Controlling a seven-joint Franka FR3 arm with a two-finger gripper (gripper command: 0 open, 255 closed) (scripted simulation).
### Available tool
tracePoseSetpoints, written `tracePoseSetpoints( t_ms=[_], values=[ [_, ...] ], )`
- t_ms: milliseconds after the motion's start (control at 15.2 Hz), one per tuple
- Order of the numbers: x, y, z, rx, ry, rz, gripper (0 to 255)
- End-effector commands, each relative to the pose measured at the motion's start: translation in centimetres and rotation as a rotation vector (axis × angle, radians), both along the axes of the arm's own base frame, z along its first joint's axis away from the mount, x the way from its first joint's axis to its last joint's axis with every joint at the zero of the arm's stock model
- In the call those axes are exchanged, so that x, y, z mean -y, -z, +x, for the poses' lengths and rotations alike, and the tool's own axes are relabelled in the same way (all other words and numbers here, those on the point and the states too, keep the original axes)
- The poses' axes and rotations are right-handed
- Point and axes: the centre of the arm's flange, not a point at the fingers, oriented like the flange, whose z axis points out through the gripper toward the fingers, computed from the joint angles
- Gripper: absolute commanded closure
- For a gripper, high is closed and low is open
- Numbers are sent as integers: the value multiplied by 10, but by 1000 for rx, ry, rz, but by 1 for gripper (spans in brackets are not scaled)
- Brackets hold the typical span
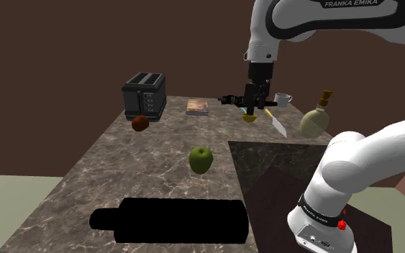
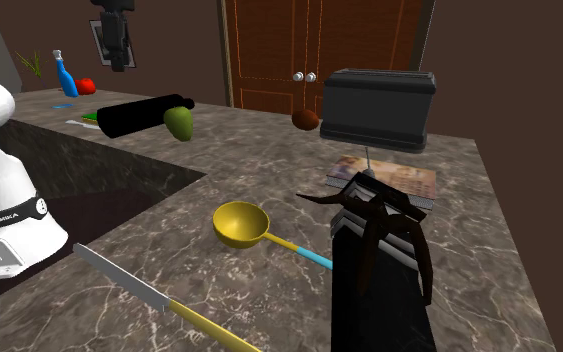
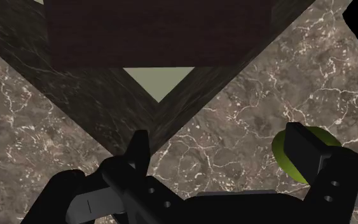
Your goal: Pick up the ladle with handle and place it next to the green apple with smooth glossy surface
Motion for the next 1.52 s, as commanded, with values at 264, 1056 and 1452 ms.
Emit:
tracePoseSetpoints(
  t_ms=[264, 1056, 1452],
  values=[
    [34, 19, 36, 7, 90, 3, 0],
    [151, 74, 125, 30, 362, 11, 0],
    [218, 101, 157, 41, 498, 15, 0]
  ],
)
